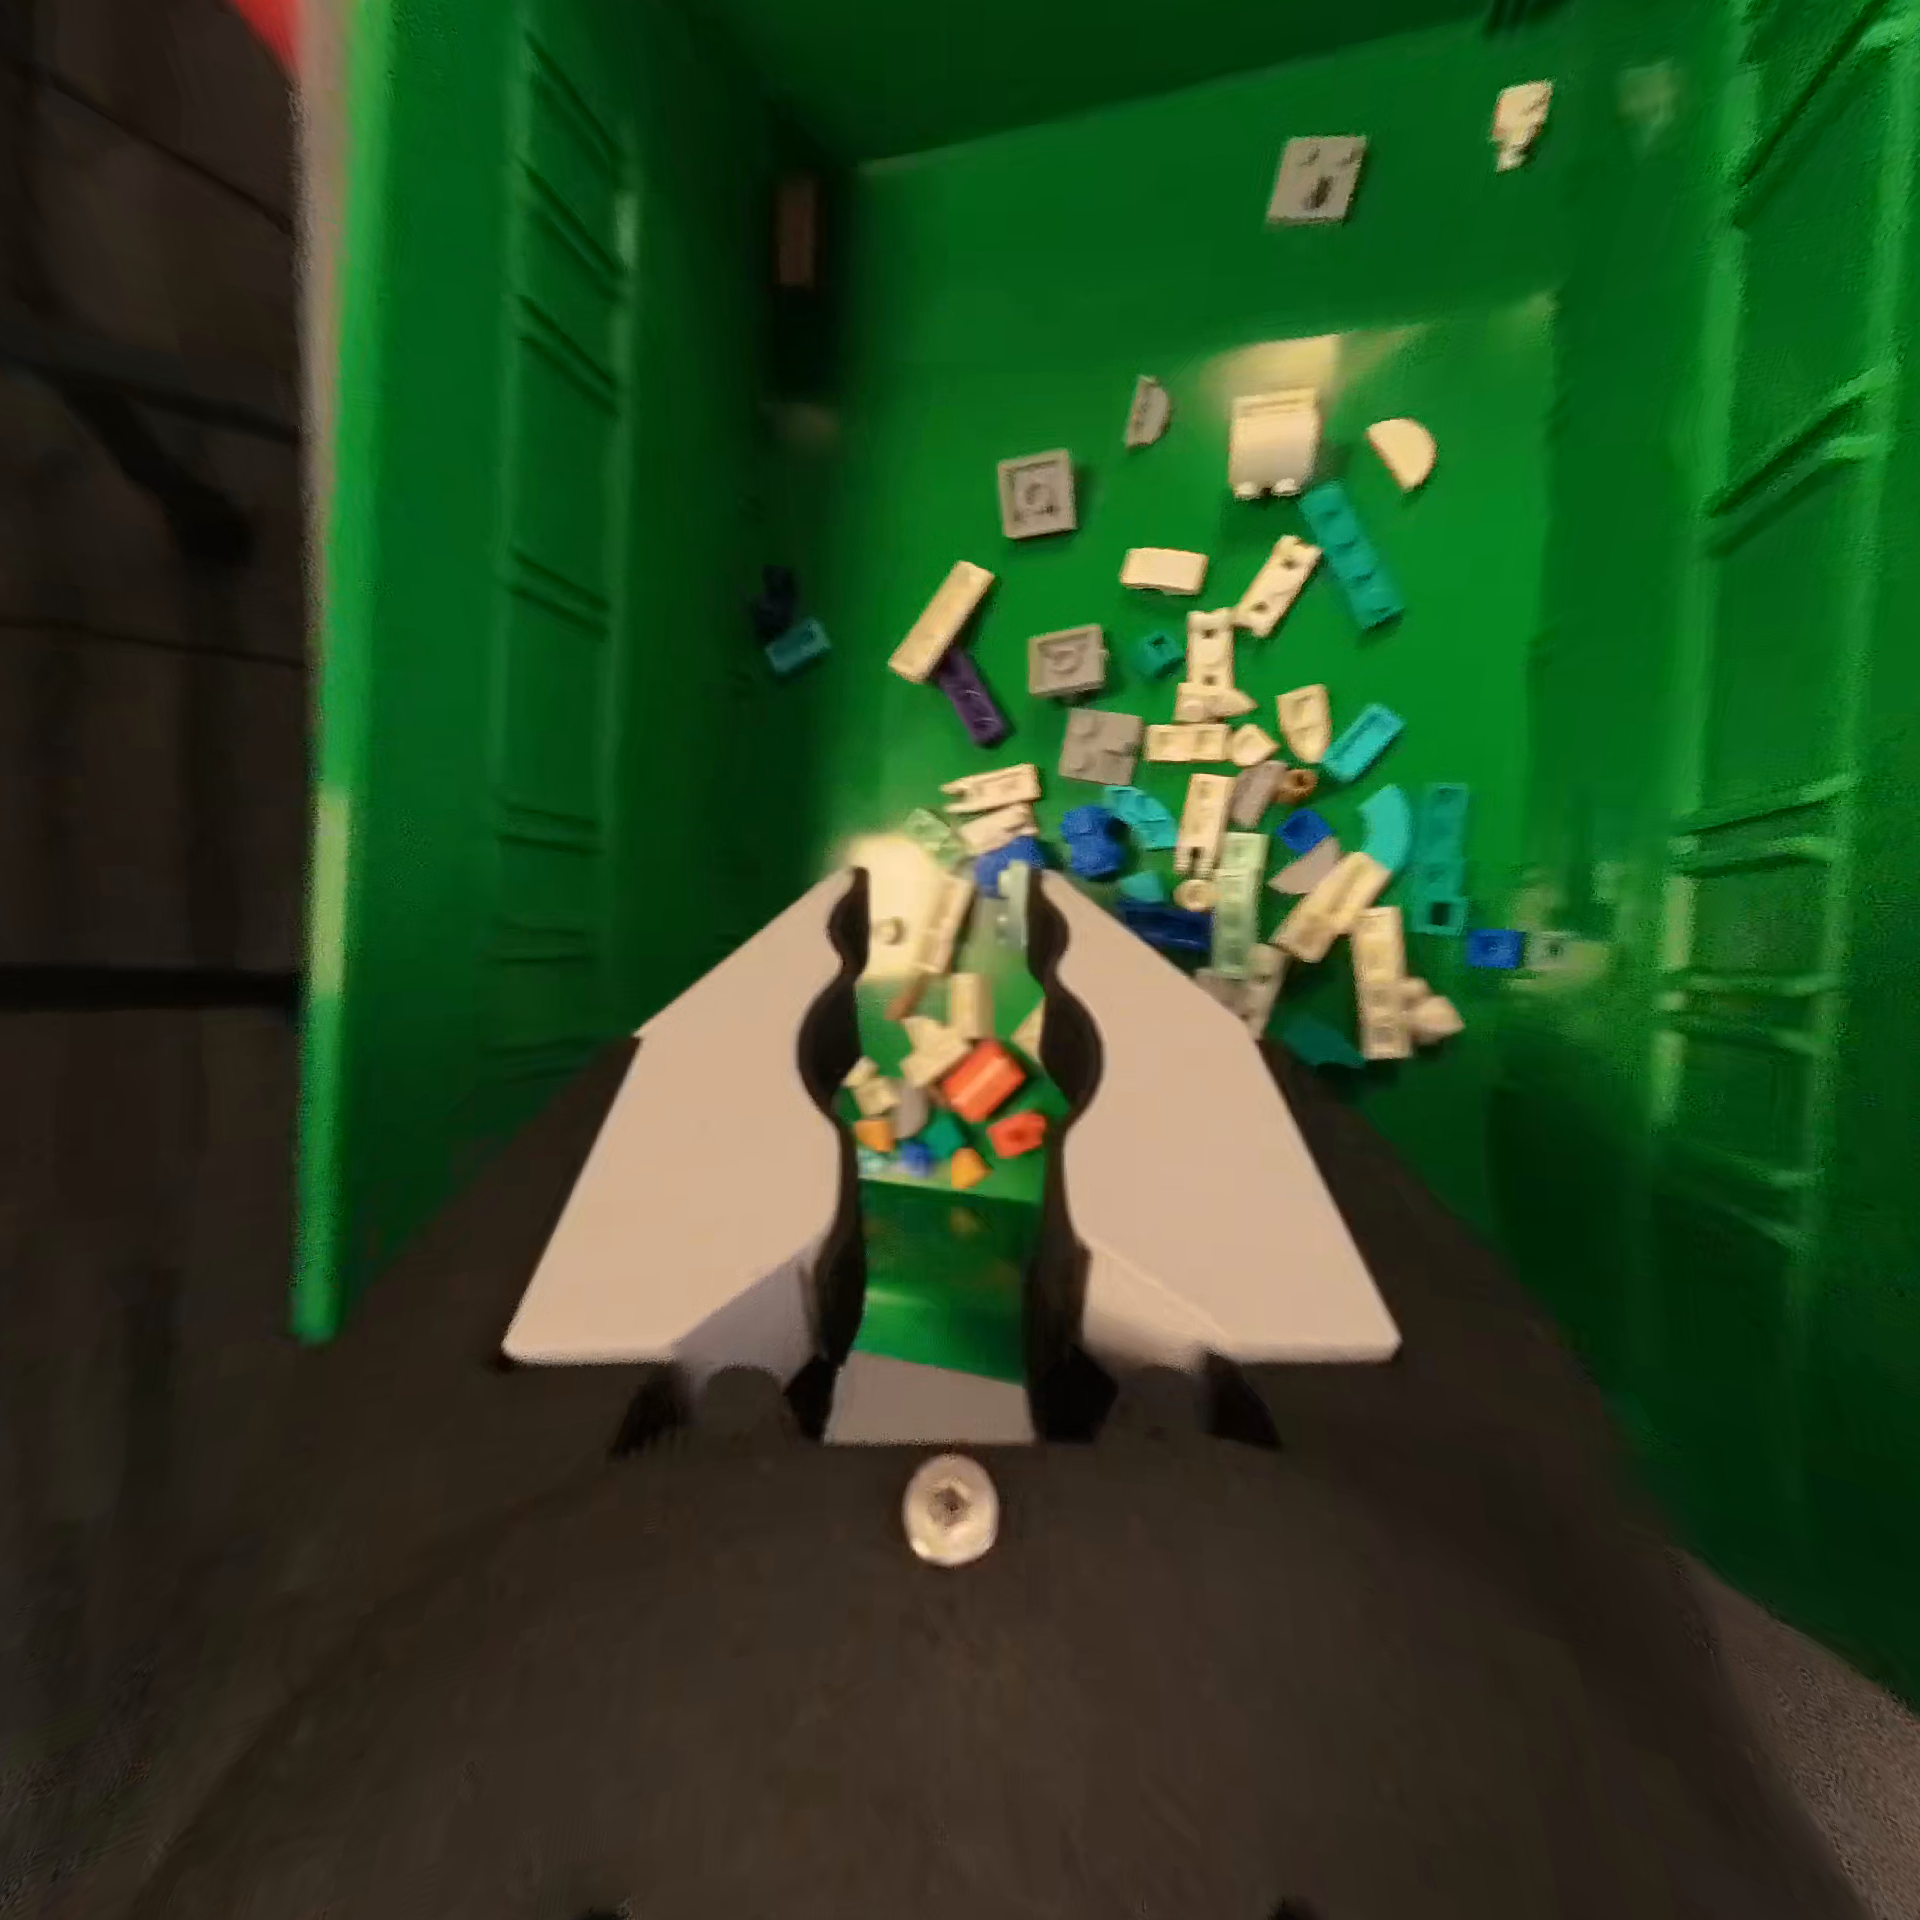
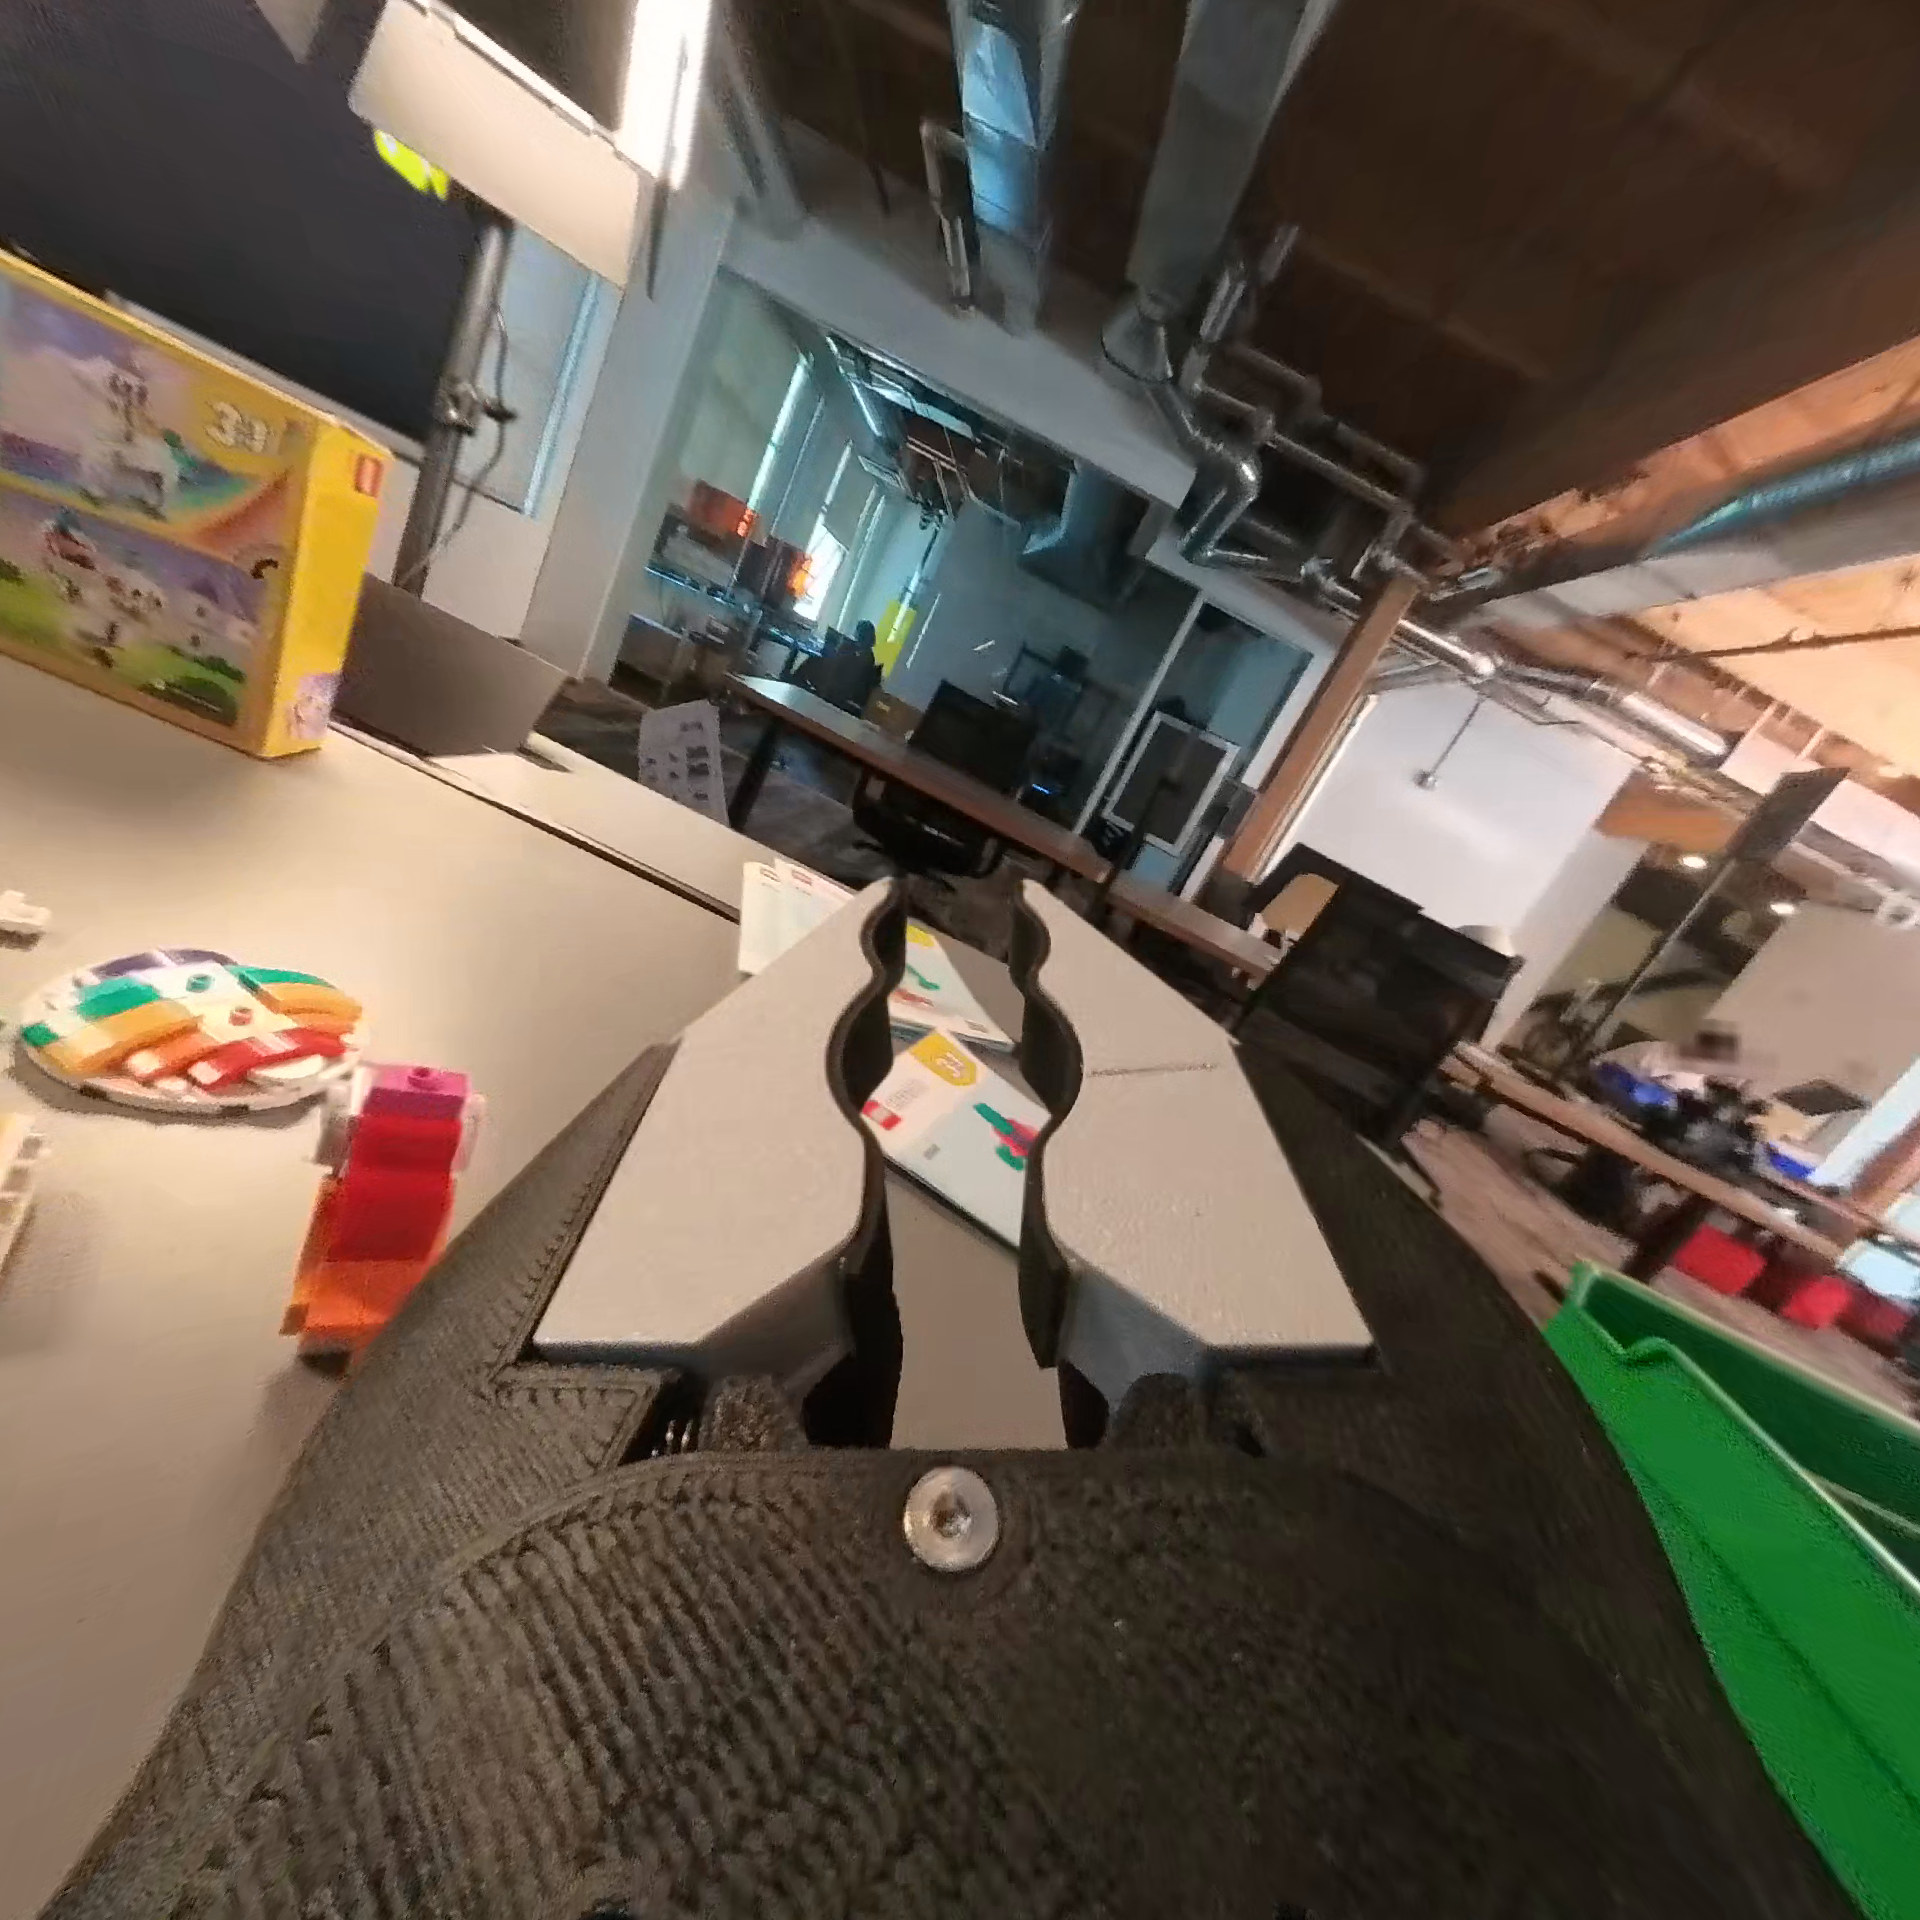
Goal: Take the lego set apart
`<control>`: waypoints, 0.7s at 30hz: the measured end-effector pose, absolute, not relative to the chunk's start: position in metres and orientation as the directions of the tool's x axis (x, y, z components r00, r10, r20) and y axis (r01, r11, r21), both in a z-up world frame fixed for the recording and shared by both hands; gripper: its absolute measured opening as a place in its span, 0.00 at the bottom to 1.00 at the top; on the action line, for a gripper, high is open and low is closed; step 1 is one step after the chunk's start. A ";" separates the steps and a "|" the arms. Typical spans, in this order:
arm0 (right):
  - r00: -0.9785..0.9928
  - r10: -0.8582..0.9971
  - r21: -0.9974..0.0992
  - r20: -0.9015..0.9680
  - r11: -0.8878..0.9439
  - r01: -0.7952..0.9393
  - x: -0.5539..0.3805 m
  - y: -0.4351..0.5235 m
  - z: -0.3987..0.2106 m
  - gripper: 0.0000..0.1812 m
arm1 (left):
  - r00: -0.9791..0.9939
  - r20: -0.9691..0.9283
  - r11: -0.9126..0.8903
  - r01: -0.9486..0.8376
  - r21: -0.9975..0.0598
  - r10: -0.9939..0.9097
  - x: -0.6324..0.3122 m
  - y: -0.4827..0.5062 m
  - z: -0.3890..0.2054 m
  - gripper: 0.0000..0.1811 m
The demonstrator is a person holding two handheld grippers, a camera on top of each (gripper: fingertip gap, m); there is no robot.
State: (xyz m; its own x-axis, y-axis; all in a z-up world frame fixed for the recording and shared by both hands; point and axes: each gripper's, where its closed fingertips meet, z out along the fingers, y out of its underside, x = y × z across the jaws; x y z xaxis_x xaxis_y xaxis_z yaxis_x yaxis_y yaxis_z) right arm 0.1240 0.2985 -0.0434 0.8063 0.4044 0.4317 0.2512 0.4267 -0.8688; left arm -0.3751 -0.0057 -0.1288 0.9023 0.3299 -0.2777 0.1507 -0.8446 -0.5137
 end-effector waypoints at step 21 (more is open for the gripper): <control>-0.073 0.945 -0.772 0.320 0.305 0.558 -0.007 0.161 -0.160 0.27 | 0.941 -0.101 -0.923 0.291 -0.251 0.324 -0.359 -0.026 -0.157 0.81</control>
State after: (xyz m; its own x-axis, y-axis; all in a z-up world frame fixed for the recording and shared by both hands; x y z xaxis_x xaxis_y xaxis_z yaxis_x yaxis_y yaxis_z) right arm -0.0069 0.1608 -0.1604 -0.0727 0.9446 0.3200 0.5576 0.3045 -0.7722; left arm -0.3589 -0.0256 -0.1573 0.9408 0.3236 -0.1005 0.2908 -0.9233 -0.2511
